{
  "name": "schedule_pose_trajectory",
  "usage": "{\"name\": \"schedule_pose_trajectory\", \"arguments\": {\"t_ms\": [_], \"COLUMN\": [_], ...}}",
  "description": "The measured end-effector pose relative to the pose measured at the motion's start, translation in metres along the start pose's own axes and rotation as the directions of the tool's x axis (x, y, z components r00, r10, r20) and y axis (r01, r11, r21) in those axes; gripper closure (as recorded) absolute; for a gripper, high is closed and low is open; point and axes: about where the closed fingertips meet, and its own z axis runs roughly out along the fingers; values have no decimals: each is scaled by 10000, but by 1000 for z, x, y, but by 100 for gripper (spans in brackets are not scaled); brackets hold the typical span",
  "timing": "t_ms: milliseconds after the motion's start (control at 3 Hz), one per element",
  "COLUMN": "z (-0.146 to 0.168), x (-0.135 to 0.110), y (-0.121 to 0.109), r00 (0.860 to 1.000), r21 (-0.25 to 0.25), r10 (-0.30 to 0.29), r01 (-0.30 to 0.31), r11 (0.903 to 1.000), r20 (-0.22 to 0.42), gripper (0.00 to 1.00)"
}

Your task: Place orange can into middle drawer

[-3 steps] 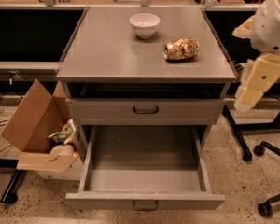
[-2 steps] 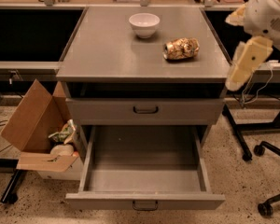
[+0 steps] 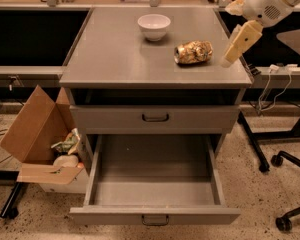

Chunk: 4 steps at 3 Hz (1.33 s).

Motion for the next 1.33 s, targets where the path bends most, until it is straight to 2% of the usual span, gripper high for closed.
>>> {"name": "schedule_pose_trajectory", "arguments": {"t_ms": [333, 667, 1000, 1333], "z": [0, 24, 57, 88], "x": [0, 3, 8, 14], "y": [0, -15, -38, -56], "r00": [10000, 9990, 9918, 9856], "r21": [1, 304, 734, 910], "r10": [1, 311, 694, 839], "r01": [-1, -321, -776, -979], "r11": [10000, 9990, 9943, 9910], "r20": [1, 331, 1077, 1465], "gripper": [0, 0, 0, 0]}}
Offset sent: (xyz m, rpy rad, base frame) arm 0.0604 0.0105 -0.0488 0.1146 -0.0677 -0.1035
